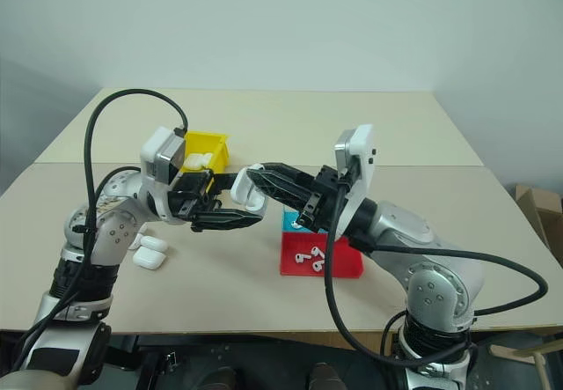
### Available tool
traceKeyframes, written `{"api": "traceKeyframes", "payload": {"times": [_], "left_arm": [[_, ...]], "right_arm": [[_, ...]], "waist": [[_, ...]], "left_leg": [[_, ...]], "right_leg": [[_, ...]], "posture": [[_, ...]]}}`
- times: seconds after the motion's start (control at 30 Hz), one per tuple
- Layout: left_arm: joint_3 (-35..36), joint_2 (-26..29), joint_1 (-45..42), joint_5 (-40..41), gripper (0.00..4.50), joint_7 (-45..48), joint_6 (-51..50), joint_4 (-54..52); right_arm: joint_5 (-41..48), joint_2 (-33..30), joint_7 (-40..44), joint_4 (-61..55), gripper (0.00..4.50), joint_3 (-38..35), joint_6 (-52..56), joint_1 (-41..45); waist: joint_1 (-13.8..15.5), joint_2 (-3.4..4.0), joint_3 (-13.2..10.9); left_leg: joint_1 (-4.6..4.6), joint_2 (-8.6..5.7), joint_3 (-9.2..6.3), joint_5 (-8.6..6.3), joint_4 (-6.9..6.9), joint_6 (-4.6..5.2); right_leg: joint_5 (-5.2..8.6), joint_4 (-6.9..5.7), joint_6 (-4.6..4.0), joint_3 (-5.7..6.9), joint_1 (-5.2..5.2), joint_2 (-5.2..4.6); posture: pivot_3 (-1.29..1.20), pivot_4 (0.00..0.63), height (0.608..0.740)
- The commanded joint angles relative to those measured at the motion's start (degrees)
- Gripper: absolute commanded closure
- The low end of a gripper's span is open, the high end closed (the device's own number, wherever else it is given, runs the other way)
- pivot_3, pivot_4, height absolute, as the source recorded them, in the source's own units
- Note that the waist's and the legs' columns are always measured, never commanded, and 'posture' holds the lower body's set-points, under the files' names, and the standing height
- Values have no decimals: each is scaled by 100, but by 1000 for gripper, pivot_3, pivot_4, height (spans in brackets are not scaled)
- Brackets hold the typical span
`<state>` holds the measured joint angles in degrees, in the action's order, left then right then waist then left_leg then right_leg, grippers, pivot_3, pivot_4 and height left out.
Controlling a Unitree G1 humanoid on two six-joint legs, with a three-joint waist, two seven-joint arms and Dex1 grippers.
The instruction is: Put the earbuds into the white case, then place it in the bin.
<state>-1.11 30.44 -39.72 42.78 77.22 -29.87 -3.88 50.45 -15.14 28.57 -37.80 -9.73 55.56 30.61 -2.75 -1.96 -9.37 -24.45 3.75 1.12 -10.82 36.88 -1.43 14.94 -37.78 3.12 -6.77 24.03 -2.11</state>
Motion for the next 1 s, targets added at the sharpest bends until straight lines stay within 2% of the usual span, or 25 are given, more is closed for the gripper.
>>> {"api": "traceKeyframes", "payload": {"times": [0.03,0.33,0.63,0.83,0.93,1.0], "left_arm": [[105,0,-86,58,1708,30,89,-177],[119,-37,-124,25,1708,11,130,-127],[131,-132,-186,-100,1708,-13,262,13],[167,-114,-142,-148,1708,-2,317,11],[273,46,-129,-129,1708,113,344,53],[343,151,-99,-125,1708,195,387,81]], "right_arm": [[-304,-211,32,-142,3878,266,-502,-73],[-646,-723,363,-97,3878,706,-1200,-280],[-393,-1068,631,79,974,554,-1442,-87],[-123,-1291,513,482,974,6,-1444,245],[-526,-2118,884,1162,974,-41,-1348,609],[-1181,-2926,1632,1742,974,555,-1548,838]], "waist": [[-2,0,0],[14,0,0],[10,-1,0],[20,-1,-1],[24,-1,-1],[25,-1,-1]], "left_leg": [[1,0,0,0,0,0],[-1,0,0,0,-1,0],[-1,0,0,0,-1,0],[-3,0,-1,0,-1,0],[-5,-2,1,0,0,0],[-4,-1,2,0,-1,0]], "right_leg": [[0,0,0,0,0,0],[0,5,1,1,-1,0],[0,7,0,0,-1,0],[0,8,0,1,-2,0],[0,12,0,1,-2,-2],[0,14,0,1,-1,-2]], "posture": [[0,150,740],[0,150,740],[0,150,740],[0,150,740],[0,150,740],[0,150,740]]}}
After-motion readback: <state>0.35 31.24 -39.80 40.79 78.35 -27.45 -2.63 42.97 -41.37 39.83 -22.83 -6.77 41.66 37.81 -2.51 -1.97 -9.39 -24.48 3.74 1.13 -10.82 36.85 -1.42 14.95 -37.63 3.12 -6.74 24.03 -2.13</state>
